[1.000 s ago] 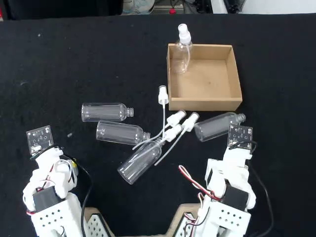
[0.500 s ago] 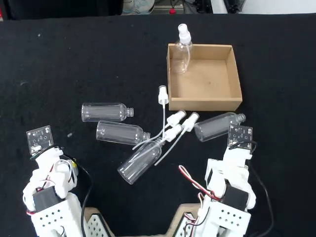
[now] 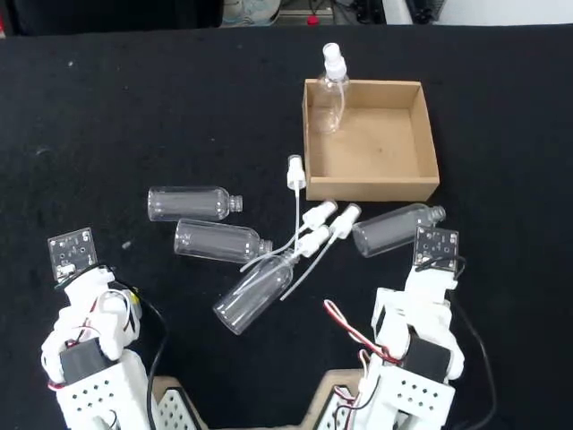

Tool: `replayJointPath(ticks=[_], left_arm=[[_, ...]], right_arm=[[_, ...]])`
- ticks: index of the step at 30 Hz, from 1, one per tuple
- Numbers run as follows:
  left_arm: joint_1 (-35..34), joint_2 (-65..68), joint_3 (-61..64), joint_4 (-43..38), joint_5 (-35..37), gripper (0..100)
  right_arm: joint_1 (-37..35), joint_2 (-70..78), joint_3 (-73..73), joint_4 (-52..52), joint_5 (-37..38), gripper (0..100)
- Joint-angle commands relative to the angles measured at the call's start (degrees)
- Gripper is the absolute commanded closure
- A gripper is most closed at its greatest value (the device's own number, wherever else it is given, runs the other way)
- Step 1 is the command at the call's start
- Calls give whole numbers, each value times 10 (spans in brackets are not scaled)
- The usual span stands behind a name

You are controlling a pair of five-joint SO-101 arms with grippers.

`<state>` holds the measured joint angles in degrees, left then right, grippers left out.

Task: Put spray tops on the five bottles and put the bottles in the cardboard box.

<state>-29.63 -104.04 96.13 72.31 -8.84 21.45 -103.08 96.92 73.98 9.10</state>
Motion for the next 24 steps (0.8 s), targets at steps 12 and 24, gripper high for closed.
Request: replayJointPath(ticks=[12, 24], left_arm=[[-3, -4, 12, 4, -2, 812], [-3, -4, 12, 4, -2, 812]], right_arm=[[16, -52, -13, -145, 16, 986], [10, -48, -155, -187, 46, 881]])
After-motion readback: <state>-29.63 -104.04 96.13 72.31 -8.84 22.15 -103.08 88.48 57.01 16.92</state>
